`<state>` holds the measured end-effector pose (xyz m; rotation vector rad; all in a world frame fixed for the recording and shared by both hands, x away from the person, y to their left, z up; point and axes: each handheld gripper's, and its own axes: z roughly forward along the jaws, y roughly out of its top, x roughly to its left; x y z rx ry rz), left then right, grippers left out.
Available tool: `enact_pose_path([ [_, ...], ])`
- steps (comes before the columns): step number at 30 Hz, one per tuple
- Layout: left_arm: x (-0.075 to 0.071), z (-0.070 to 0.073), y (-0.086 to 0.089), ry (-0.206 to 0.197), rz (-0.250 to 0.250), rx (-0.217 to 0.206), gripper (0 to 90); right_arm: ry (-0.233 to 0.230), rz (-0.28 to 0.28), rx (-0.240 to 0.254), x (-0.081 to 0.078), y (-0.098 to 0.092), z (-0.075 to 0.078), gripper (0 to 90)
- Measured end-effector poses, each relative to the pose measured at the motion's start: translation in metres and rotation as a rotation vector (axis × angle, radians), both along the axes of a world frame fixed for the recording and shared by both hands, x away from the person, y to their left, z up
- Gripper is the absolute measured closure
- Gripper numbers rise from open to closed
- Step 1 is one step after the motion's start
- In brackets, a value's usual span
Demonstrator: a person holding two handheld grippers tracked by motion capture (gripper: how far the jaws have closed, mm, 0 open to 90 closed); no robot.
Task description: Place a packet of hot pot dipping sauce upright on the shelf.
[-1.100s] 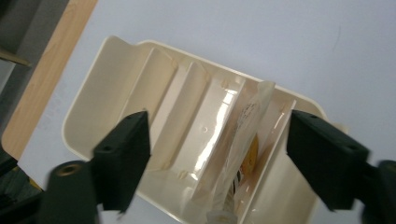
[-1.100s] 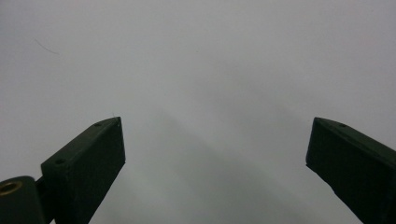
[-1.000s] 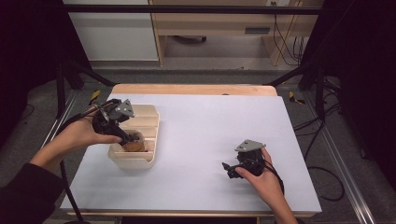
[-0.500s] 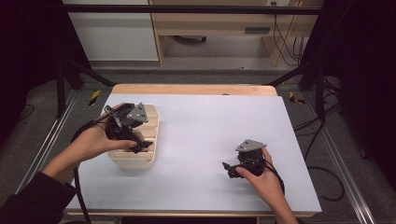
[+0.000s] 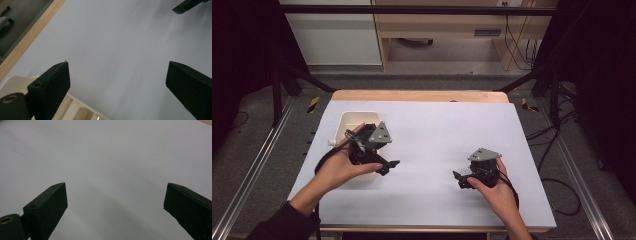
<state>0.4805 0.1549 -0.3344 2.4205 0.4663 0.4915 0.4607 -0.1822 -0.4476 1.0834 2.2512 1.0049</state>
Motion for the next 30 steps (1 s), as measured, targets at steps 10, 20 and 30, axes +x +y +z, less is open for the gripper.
enact_pose_path([
  [10, -0.016, -0.061, -0.044, 0.052, -0.033, -0.096, 4.8, -0.018, -0.064, 0.033, -0.018, -0.019, 0.001, 6.0],
  [20, -0.023, -0.114, -0.054, 0.101, 0.054, -0.129, 5.4, -0.02, -0.116, 0.045, -0.031, -0.028, -0.003, 6.3],
  [30, -0.03, -0.133, -0.054, 0.059, 0.139, -0.133, 6.2, -0.023, -0.088, 0.015, -0.029, -0.02, -0.006, 6.5],
])
